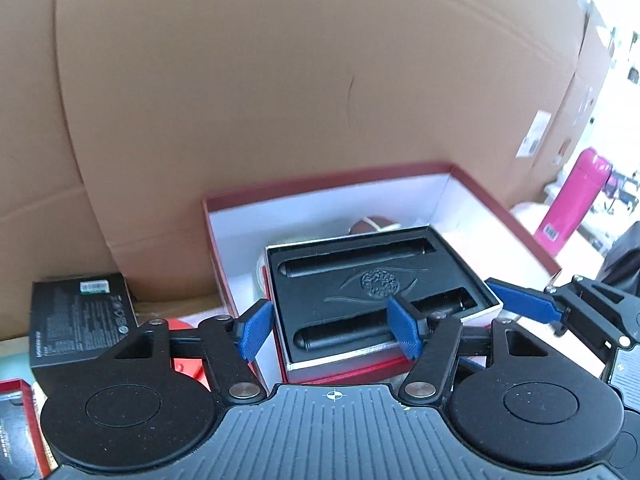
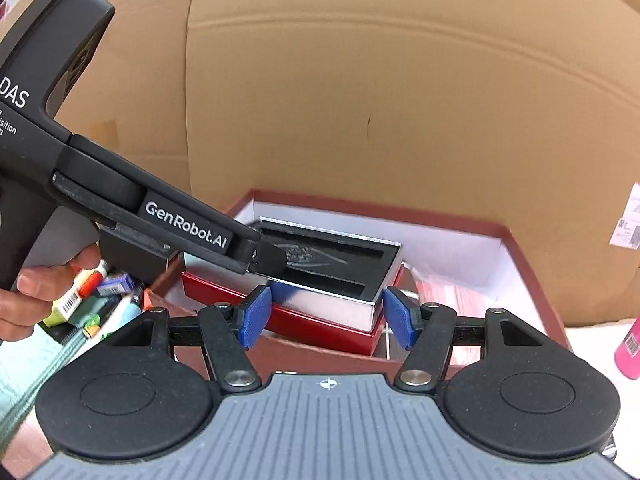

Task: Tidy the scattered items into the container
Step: 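Lower the gift box into the maroon box and open the left gripper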

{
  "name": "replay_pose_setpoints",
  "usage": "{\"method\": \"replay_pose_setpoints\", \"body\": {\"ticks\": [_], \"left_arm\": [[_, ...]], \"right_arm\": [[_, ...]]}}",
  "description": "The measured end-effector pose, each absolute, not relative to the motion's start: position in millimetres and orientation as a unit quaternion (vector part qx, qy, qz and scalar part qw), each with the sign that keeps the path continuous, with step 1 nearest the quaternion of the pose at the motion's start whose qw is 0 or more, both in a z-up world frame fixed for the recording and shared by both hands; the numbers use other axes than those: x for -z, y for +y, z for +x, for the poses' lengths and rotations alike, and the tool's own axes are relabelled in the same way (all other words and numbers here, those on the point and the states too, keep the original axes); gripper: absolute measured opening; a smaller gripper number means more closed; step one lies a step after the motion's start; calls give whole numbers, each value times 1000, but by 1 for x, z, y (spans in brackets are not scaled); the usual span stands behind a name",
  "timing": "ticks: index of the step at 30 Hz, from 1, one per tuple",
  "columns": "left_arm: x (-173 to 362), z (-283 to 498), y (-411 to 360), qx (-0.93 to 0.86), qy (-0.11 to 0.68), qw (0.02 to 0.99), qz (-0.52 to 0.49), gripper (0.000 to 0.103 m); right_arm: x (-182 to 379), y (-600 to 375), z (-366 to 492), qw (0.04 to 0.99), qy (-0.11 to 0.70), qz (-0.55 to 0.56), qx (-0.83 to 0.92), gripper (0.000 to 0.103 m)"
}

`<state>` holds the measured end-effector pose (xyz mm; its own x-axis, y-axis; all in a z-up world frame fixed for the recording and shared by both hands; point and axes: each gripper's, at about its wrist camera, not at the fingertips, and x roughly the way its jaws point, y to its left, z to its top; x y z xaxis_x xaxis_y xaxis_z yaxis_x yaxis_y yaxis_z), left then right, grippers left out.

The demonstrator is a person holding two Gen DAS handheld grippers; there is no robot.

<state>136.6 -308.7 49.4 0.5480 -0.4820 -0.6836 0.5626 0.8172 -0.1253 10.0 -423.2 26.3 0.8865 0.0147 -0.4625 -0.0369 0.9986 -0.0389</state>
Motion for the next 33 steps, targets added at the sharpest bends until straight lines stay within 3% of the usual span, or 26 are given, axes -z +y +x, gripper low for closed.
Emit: {"method": "replay_pose_setpoints", "body": {"ticks": [4, 10, 21, 33], "left_arm": [[-49, 137, -304, 306, 367, 877, 42, 83], [-52, 122, -307, 304, 346, 886, 58, 90], [-59, 130, -301, 286, 334, 896, 57, 92], [-53, 132, -286, 258, 355, 898, 35, 92]], "right_arm": [[-23, -429, 13, 972, 235, -22, -9, 83], [-21, -438, 9, 971, 237, 3, -6, 84], [-14, -422, 37, 966, 254, 35, -37, 85], [-10, -409, 32, 967, 253, 34, 11, 99]]}}
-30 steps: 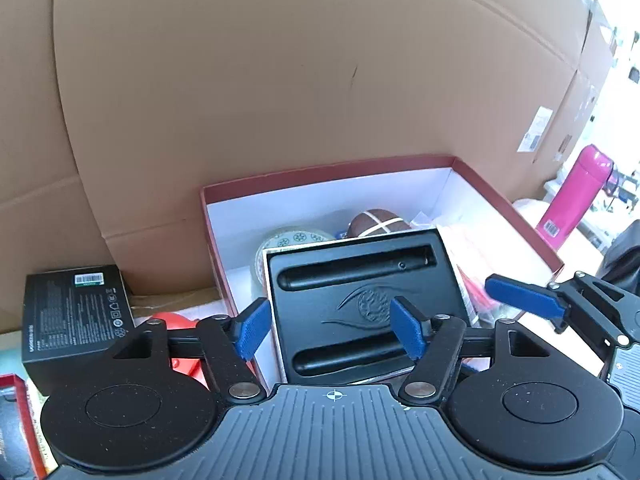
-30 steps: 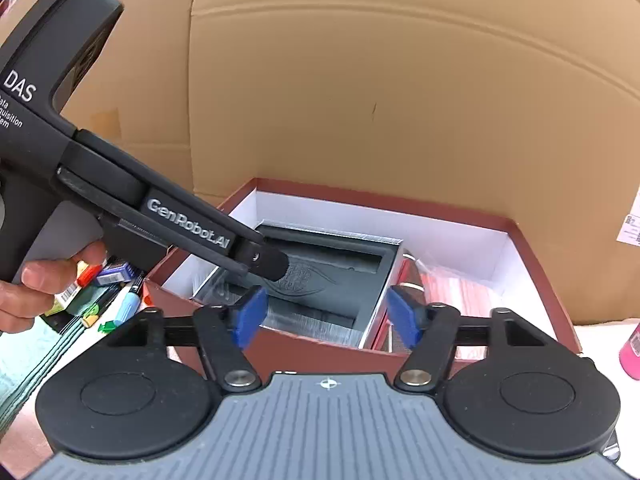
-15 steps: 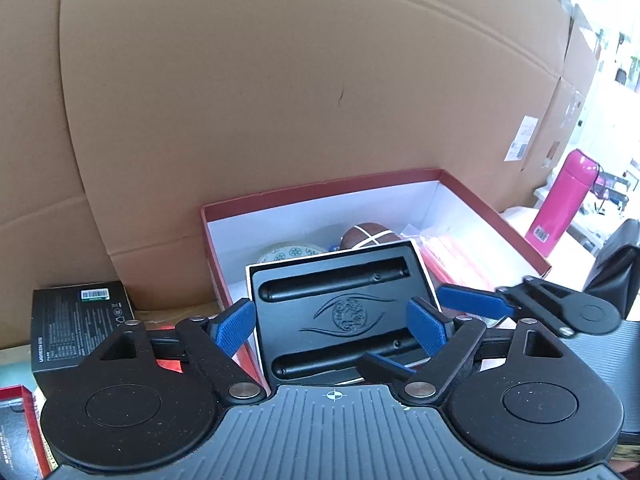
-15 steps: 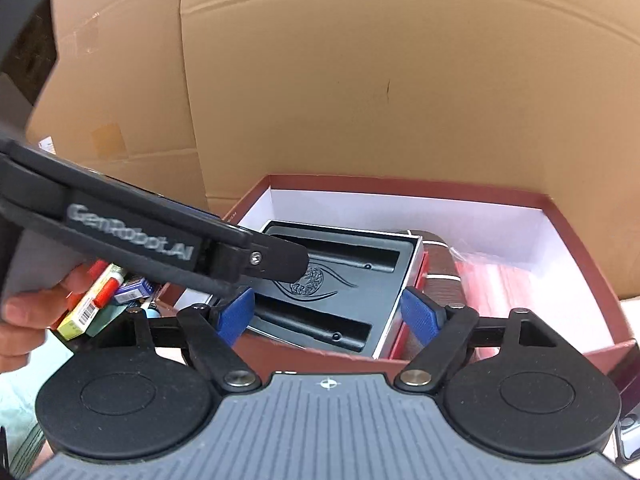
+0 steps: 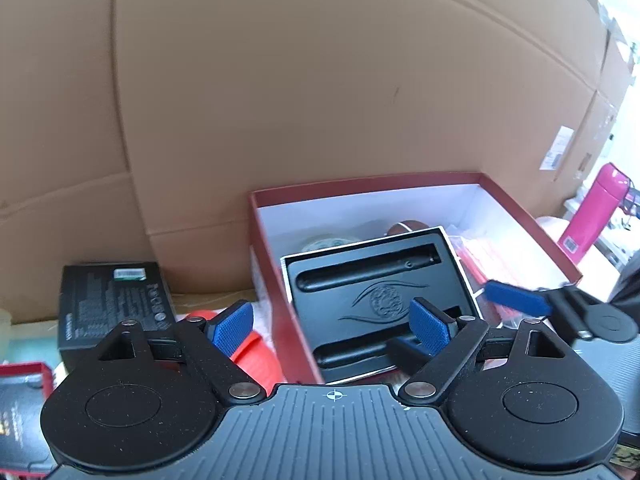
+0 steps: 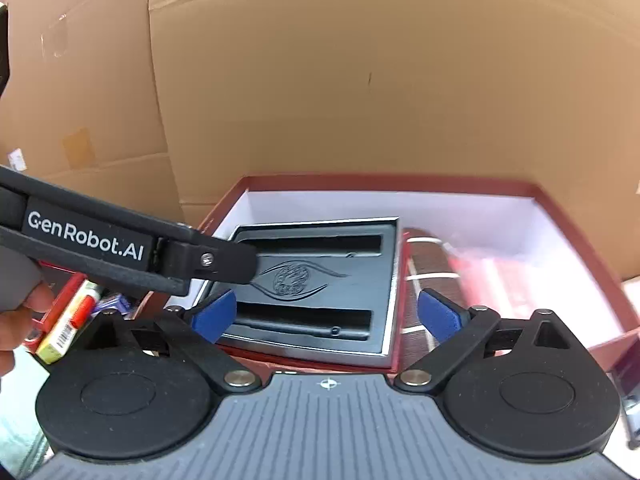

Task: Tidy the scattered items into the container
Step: 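Lower the gift box into the maroon box and open the left gripper, then move the left gripper back to the red tray and grasp its rim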

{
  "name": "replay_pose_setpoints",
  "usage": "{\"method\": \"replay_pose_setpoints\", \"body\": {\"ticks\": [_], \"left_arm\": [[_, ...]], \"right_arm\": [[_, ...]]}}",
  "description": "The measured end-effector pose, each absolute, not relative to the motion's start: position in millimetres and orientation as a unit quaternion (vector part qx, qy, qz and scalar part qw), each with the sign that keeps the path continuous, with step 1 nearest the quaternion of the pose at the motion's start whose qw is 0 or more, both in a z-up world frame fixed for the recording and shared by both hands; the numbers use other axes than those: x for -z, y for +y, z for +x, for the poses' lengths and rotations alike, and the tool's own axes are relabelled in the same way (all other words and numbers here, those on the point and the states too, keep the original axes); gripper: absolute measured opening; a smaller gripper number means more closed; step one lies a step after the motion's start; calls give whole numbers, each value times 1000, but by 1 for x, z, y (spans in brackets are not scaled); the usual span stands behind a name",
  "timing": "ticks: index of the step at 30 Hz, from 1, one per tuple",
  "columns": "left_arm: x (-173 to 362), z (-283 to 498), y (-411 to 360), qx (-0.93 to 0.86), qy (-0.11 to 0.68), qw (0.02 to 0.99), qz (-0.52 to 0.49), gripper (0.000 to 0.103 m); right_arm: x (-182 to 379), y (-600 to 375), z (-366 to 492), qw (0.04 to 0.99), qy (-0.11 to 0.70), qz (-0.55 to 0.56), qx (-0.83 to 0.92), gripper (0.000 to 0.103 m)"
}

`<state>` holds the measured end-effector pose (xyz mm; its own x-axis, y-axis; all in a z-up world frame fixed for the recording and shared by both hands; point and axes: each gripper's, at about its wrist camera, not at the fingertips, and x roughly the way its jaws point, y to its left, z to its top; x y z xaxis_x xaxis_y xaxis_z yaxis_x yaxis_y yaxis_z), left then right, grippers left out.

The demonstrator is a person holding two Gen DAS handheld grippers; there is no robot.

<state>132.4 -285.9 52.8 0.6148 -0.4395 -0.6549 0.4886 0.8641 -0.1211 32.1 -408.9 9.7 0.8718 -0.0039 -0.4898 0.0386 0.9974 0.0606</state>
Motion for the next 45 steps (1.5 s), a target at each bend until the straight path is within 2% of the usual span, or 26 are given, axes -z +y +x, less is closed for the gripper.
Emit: {"method": "replay_pose_setpoints", "body": {"ticks": [2, 3, 6, 17, 30, 41, 45], "left_arm": [[-53, 128, -281, 250, 352, 901, 33, 95], [-53, 125, -278, 246, 347, 904, 31, 101], [-56, 109, -265, 238, 327, 914, 28, 103], [-58, 63, -218, 178, 292, 938, 60, 103], [-38, 52, -134, 128, 325, 937, 17, 103], [-11, 66, -32, 35, 343, 939, -6, 103], [-1, 77, -7, 44, 365, 929, -36, 92]], "right_arm": [[-15, -404, 24, 969, 244, 29, 19, 101], [-17, -401, 19, 970, 241, 28, 20, 102], [-24, -390, 8, 973, 229, 15, 17, 102], [-32, -329, -13, 975, 221, -28, -24, 103], [-24, -247, -25, 968, 222, -49, -106, 103], [2, -183, 3, 958, 247, -45, -141, 103], [9, -173, 14, 956, 255, -47, -136, 101]]}}
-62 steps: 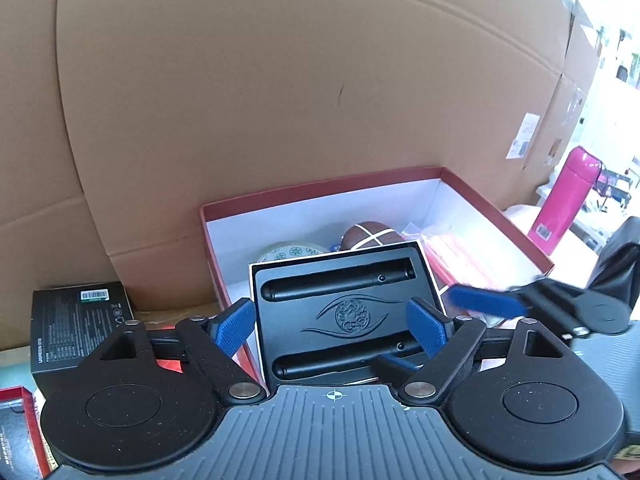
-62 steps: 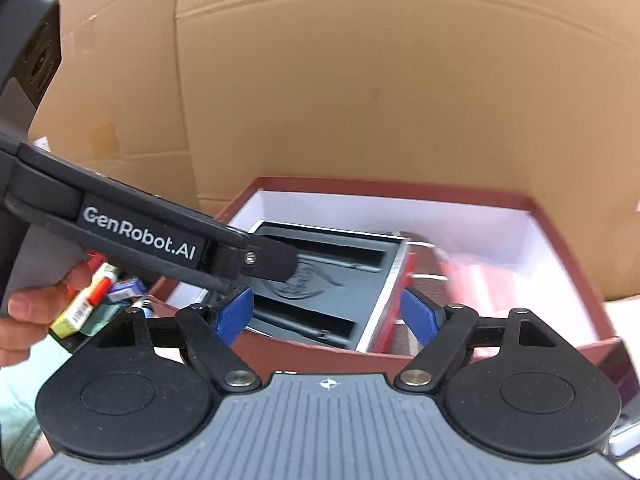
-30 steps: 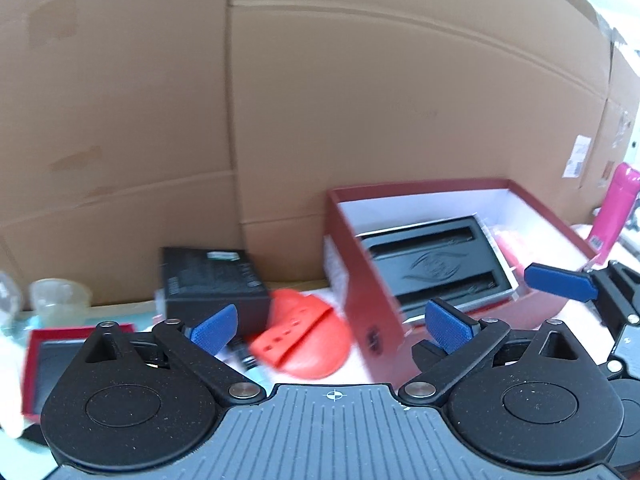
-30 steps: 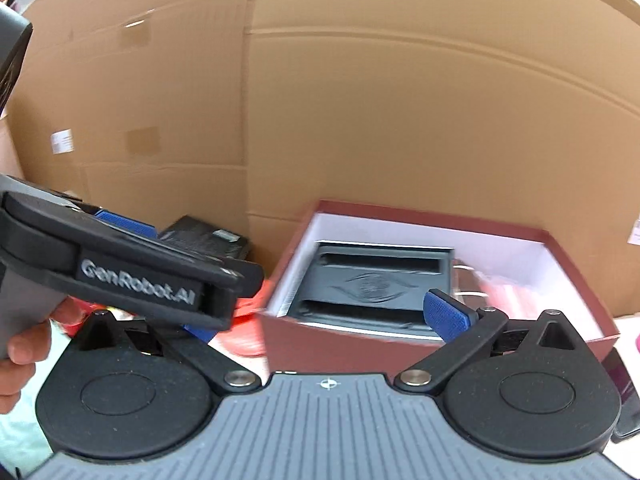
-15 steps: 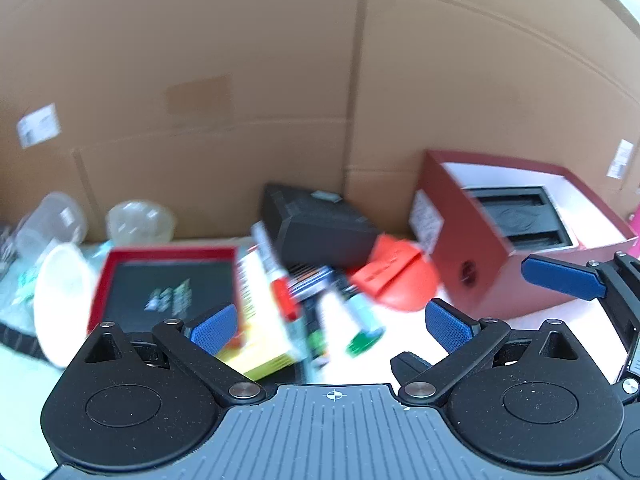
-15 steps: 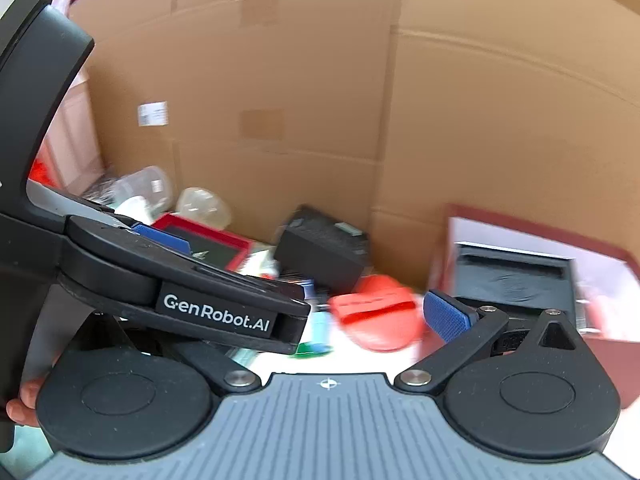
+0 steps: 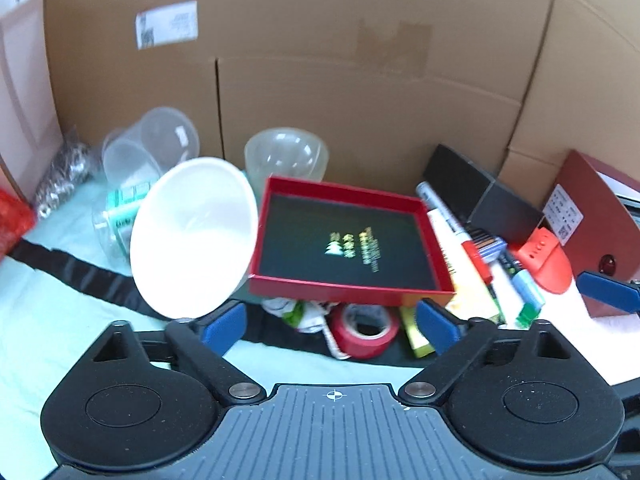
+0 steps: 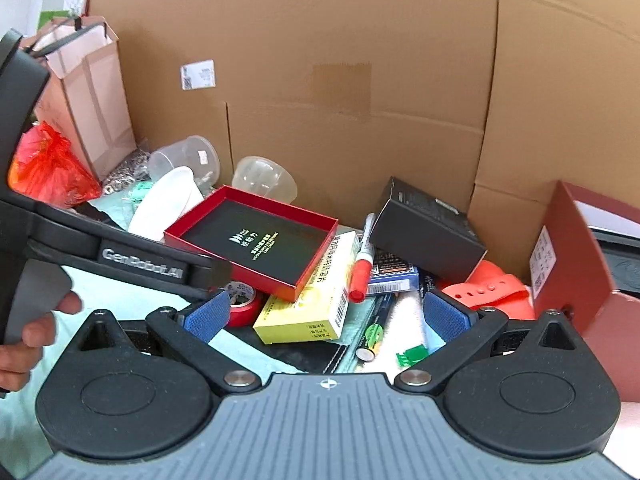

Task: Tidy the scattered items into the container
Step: 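Move the left gripper back to the red tray and grasp its rim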

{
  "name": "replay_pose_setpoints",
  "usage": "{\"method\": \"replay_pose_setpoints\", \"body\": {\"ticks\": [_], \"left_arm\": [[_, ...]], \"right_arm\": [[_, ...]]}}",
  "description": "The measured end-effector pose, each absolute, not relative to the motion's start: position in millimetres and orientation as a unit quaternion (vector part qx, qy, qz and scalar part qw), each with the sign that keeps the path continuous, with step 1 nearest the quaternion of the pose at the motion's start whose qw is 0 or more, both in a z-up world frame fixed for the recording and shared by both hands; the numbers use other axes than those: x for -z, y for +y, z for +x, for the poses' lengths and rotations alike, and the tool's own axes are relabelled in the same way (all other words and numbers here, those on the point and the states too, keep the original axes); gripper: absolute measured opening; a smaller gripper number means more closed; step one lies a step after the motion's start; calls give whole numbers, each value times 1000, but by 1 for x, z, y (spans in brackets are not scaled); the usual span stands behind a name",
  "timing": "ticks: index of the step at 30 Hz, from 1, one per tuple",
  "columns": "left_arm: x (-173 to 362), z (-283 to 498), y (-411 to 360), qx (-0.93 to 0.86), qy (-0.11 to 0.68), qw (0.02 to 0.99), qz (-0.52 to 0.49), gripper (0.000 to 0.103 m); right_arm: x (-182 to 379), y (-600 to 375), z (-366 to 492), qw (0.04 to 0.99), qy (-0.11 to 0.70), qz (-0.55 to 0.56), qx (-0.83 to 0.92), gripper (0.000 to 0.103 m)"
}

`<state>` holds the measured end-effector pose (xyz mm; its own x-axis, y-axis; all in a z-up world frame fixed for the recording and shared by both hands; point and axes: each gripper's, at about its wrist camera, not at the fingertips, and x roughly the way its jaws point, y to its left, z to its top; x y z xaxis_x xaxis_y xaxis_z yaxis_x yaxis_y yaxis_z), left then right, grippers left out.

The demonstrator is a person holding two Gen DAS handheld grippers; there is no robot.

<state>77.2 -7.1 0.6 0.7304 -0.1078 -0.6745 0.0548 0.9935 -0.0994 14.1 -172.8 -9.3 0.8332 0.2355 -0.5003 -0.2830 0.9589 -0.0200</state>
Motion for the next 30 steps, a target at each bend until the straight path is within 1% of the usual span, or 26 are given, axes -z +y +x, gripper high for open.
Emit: {"method": "replay_pose_setpoints", "body": {"ticks": [2, 4, 6, 7, 9, 11, 14, 18, 19, 20, 22, 23, 26, 30], "left_arm": [[3, 80, 0, 45, 369, 928, -39, 89], [5, 85, 8, 40, 372, 926, -52, 83], [7, 92, 15, 46, 377, 922, -72, 82], [7, 95, 18, 50, 379, 921, -81, 82], [8, 99, 22, 49, 381, 919, -88, 80], [9, 100, 26, 46, 380, 919, -93, 80], [8, 101, 33, 52, 381, 917, -109, 81], [10, 100, 37, 55, 381, 916, -113, 81], [12, 106, 37, 51, 386, 914, -117, 80], [15, 111, 38, 46, 393, 910, -120, 79], [21, 117, 40, 41, 403, 906, -125, 73], [22, 118, 42, 41, 406, 904, -131, 73], [17, 115, 42, 53, 397, 906, -137, 74], [5, 108, 36, 72, 373, 918, -113, 79]], "right_arm": [[13, -169, 21, 956, 260, -48, -130, 99], [15, -167, 27, 955, 263, -47, -128, 95], [17, -164, 32, 954, 267, -45, -129, 91], [17, -163, 34, 954, 268, -43, -129, 87], [18, -161, 38, 953, 269, -43, -133, 83], [19, -158, 43, 952, 272, -42, -133, 77], [20, -153, 51, 951, 275, -42, -139, 73], [22, -149, 61, 950, 278, -41, -140, 69], [22, -148, 64, 949, 279, -39, -139, 68], [22, -147, 66, 949, 280, -38, -140, 64], [23, -143, 70, 948, 282, -41, -144, 60], [23, -141, 73, 947, 283, -45, -144, 56], [26, -137, 79, 947, 286, -50, -140, 50], [23, -137, 85, 950, 280, -35, -137, 50]]}}
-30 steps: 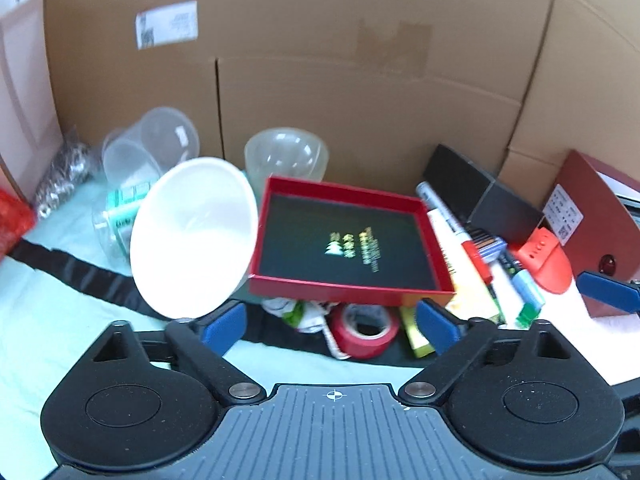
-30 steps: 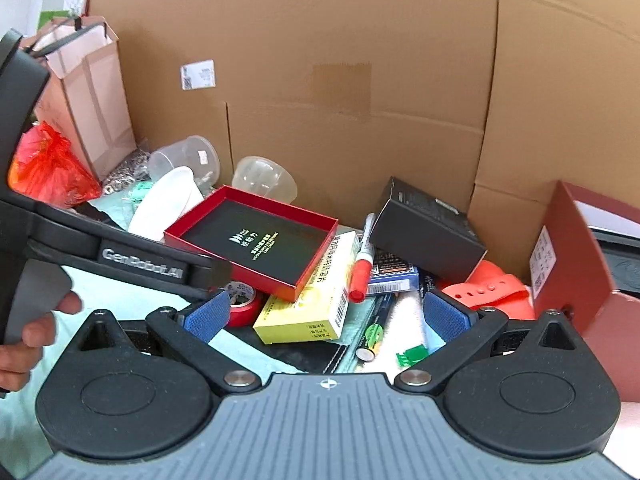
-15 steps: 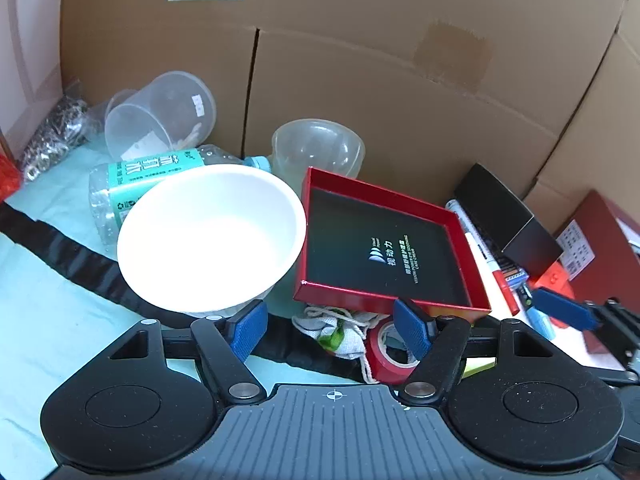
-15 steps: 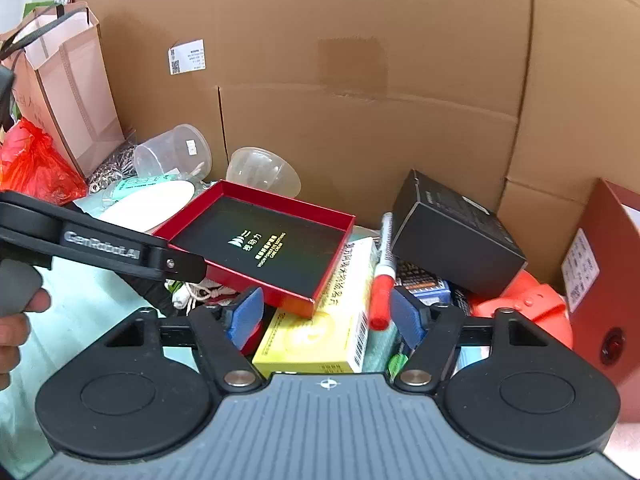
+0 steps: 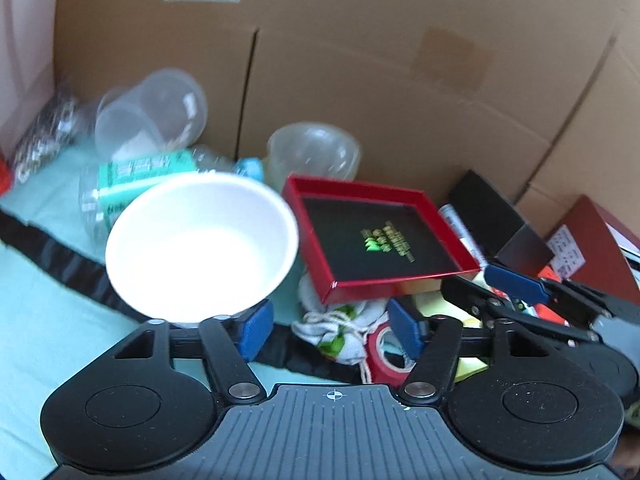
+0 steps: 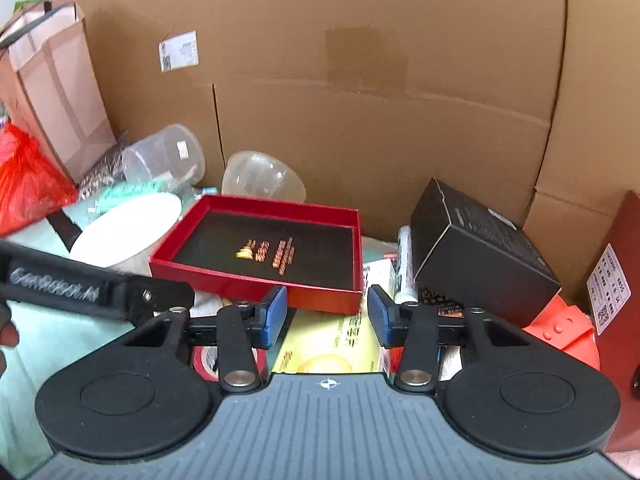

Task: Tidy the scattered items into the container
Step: 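Move the left gripper back to the red tray and grasp its rim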

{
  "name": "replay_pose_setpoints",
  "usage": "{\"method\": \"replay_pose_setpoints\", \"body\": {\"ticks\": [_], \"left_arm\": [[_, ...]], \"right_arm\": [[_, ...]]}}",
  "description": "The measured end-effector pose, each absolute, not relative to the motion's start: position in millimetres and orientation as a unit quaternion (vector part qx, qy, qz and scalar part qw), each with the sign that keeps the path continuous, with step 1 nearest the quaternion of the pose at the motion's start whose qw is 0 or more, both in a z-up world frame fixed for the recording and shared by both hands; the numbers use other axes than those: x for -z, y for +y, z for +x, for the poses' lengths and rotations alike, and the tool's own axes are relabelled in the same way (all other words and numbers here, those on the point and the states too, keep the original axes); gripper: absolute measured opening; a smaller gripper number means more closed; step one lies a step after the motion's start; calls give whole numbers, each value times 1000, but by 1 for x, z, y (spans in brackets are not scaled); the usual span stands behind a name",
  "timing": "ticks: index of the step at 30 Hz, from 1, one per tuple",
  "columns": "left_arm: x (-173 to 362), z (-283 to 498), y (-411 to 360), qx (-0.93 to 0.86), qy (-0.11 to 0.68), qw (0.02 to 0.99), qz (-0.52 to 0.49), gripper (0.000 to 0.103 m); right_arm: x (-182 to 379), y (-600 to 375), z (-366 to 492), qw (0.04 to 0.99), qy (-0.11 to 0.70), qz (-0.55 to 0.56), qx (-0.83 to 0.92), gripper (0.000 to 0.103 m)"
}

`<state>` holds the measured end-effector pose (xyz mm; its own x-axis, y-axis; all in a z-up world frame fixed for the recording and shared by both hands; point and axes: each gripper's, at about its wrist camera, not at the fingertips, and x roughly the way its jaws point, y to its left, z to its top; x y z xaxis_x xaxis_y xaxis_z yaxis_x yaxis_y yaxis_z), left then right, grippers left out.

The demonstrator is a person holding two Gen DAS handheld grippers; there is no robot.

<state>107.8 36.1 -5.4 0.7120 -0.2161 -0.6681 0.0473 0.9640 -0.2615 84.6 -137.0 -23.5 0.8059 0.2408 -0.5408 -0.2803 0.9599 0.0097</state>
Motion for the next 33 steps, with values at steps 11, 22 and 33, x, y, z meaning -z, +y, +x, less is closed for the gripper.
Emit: {"method": "replay_pose_setpoints", "body": {"ticks": [11, 22, 33], "left_arm": [[7, 115, 49, 68, 371, 914, -151, 80], [12, 153, 40, 31, 393, 907, -146, 59], [8, 129, 32, 80, 409, 898, -139, 48]], "right_arm": [[14, -138, 102, 955, 272, -29, -117, 50], [32, -129, 113, 938, 313, -54, -135, 11], [26, -147, 82, 937, 316, -43, -139, 10]]}}
